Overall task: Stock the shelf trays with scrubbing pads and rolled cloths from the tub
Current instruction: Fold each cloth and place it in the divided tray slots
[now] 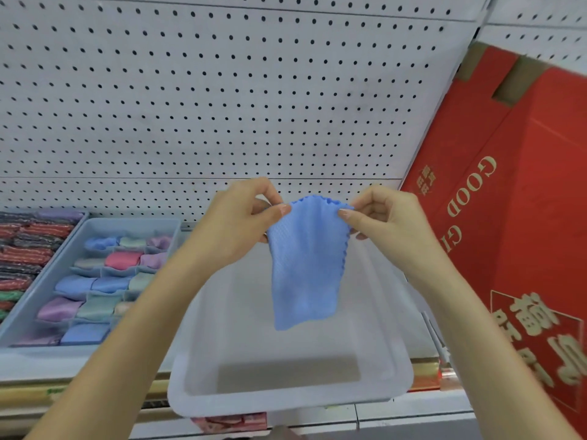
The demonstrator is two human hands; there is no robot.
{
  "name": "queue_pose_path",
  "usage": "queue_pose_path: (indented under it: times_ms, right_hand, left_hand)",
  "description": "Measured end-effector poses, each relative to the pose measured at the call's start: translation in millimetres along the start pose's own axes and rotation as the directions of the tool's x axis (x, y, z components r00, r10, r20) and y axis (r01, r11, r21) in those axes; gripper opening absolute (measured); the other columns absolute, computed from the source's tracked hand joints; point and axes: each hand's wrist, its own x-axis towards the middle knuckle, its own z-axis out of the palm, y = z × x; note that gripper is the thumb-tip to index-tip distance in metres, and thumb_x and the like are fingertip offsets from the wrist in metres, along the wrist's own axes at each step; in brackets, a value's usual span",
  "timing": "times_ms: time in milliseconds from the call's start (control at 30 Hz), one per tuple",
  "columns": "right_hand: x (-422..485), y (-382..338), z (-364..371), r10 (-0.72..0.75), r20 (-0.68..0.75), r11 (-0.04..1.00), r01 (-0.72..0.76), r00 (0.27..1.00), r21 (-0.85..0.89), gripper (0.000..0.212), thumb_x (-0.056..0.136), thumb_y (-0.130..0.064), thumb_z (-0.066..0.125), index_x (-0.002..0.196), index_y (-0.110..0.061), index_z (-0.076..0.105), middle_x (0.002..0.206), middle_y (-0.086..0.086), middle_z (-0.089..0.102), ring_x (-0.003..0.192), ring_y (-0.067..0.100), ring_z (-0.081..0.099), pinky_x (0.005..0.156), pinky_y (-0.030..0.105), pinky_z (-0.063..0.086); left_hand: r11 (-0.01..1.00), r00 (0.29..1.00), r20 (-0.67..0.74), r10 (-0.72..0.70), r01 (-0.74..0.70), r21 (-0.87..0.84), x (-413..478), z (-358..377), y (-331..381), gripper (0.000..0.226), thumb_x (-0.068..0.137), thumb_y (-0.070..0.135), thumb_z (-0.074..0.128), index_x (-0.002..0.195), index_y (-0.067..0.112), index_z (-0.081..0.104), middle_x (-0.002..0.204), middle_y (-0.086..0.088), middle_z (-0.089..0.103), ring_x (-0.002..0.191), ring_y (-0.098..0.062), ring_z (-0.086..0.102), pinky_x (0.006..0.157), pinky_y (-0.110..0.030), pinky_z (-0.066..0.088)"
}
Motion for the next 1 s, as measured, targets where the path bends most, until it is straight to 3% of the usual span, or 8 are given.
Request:
queue_pose_path:
  times_ms: [133, 300, 400, 533, 800, 900, 1000]
  right_hand:
    - [-15, -13, 17, -0.011, -0.020, 0.978, 0.015, 1.000, 0.208, 0.011, 0.082, -0.005, 0.068, 0.075, -0.006, 0.061, 0.059, -0.003, 0.065, 0.053, 0.008, 0.061, 0.051, 0.018, 0.046]
    - [-24, -21, 35, -0.036, -0.168, 0.945, 0.089, 0.985, 0.316, 0.012, 0.082, -0.006, 0.070, 0.072, -0.010, 0.063, 0.060, 0.000, 0.067, 0.053, 0.012, 0.064, 0.056, 0.023, 0.052]
    - [-27, -24, 38, -0.063, -0.171, 0.945, 0.114, 0.983, 0.305, 0.010, 0.081, -0.008, 0.071, 0.074, -0.010, 0.065, 0.065, 0.002, 0.070, 0.058, 0.013, 0.067, 0.061, 0.026, 0.056]
    - [-28, -22, 40, -0.099, -0.162, 0.966, 0.134, 0.982, 0.222, 0.018, 0.079, -0.007, 0.074, 0.069, -0.019, 0.065, 0.067, 0.000, 0.069, 0.062, 0.016, 0.068, 0.065, 0.031, 0.057]
    - [-30, -21, 44, -0.157, -0.150, 0.965, 0.184, 0.976, 0.185, 0.025, 0.078, -0.004, 0.073, 0.070, -0.026, 0.065, 0.065, -0.010, 0.067, 0.062, 0.006, 0.066, 0.067, 0.022, 0.056]
    - [-31, -19, 40, -0.151, -0.052, 0.964, 0.159, 0.987, 0.213, 0.030, 0.085, 0.001, 0.062, 0.078, -0.027, 0.069, 0.077, -0.008, 0.072, 0.075, 0.008, 0.070, 0.076, 0.027, 0.057]
    - [-30, -17, 28, -0.126, 0.113, 0.952, 0.088, 0.986, 0.292, 0.041, 0.087, 0.008, 0.051, 0.083, -0.029, 0.070, 0.086, -0.009, 0.073, 0.086, 0.008, 0.068, 0.083, 0.022, 0.053]
  left_hand:
    - [0.995, 0.993, -0.115, 0.011, -0.022, -0.095, -2, 17, 10, 0.014, 0.089, 0.014, 0.063, 0.076, 0.009, 0.060, 0.062, -0.008, 0.069, 0.059, -0.015, 0.064, 0.058, -0.025, 0.058]
    - [0.982, 0.986, -0.146, 0.076, -0.100, -0.159, -10, 29, 18, 0.017, 0.089, 0.013, 0.062, 0.074, 0.017, 0.069, 0.064, 0.002, 0.071, 0.064, -0.014, 0.070, 0.061, -0.026, 0.058]
    - [0.977, 0.987, -0.143, 0.073, -0.100, -0.190, -13, 29, 19, 0.022, 0.091, 0.010, 0.059, 0.073, 0.019, 0.070, 0.063, 0.004, 0.071, 0.064, -0.013, 0.070, 0.063, -0.026, 0.058]
    - [0.972, 0.993, -0.119, 0.026, -0.053, -0.230, -13, 29, 17, 0.021, 0.094, 0.011, 0.055, 0.081, 0.008, 0.071, 0.068, -0.004, 0.072, 0.067, -0.016, 0.071, 0.064, -0.028, 0.059]
    - [0.971, 0.992, -0.124, -0.009, -0.021, -0.238, -13, 33, 19, 0.031, 0.098, 0.018, 0.050, 0.080, -0.003, 0.067, 0.078, -0.019, 0.070, 0.074, -0.028, 0.070, 0.066, -0.032, 0.060]
    - [0.945, 0.996, -0.084, -0.042, 0.012, -0.328, -15, 31, 22, 0.036, 0.095, 0.028, 0.054, 0.079, -0.002, 0.067, 0.076, -0.013, 0.072, 0.072, -0.021, 0.072, 0.065, -0.026, 0.058]
    - [0.954, 0.999, 0.021, -0.024, 0.029, -0.298, -18, 22, 23, 0.015, 0.085, 0.020, 0.068, 0.089, 0.006, 0.071, 0.080, -0.006, 0.075, 0.077, -0.014, 0.072, 0.073, -0.025, 0.058]
